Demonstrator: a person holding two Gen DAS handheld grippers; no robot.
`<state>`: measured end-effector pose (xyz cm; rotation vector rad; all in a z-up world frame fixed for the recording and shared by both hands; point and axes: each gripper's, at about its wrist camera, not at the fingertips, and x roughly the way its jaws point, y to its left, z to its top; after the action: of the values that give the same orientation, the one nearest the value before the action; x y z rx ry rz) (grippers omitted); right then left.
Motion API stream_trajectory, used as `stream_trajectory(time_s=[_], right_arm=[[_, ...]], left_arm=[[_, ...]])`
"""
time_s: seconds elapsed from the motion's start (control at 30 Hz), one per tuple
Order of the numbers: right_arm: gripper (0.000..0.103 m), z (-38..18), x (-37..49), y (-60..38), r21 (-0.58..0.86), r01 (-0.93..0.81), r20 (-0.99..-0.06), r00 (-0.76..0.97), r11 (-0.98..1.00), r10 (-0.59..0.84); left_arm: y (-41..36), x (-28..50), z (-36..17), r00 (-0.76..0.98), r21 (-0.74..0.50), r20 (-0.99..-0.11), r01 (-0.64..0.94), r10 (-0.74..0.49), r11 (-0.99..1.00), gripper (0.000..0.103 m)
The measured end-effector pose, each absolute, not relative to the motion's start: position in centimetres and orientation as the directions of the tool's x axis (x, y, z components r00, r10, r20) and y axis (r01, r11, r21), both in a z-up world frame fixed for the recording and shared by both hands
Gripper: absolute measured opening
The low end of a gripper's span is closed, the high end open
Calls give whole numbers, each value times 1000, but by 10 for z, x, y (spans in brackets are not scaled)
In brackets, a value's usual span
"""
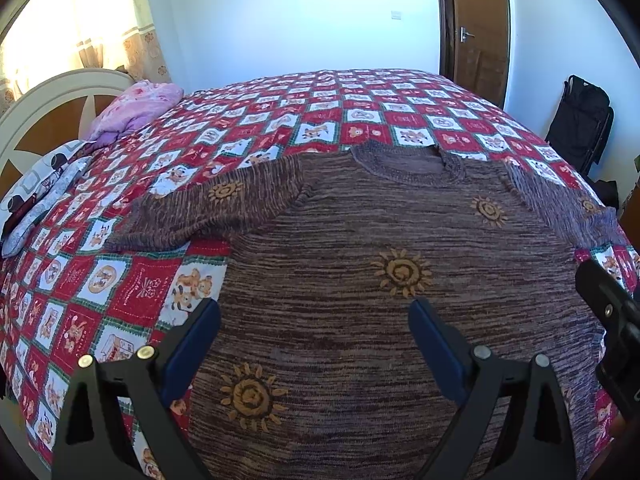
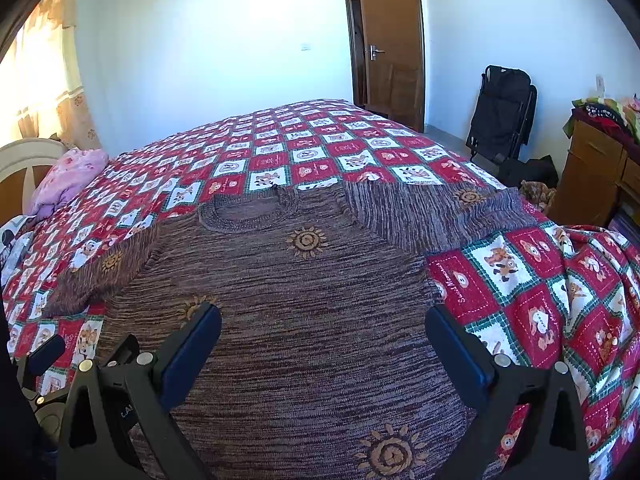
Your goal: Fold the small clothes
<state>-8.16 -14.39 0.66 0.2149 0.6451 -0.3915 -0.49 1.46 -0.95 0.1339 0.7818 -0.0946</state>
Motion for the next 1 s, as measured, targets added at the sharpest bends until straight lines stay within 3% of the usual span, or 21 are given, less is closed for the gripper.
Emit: stream_trajectory(time_s=[1.0], right_arm=[[102,5,-80,-141,68,410,-631,724,909,-279]], left_arm=[[13,-6,-10,702,84,-712,136,-36,987,97]])
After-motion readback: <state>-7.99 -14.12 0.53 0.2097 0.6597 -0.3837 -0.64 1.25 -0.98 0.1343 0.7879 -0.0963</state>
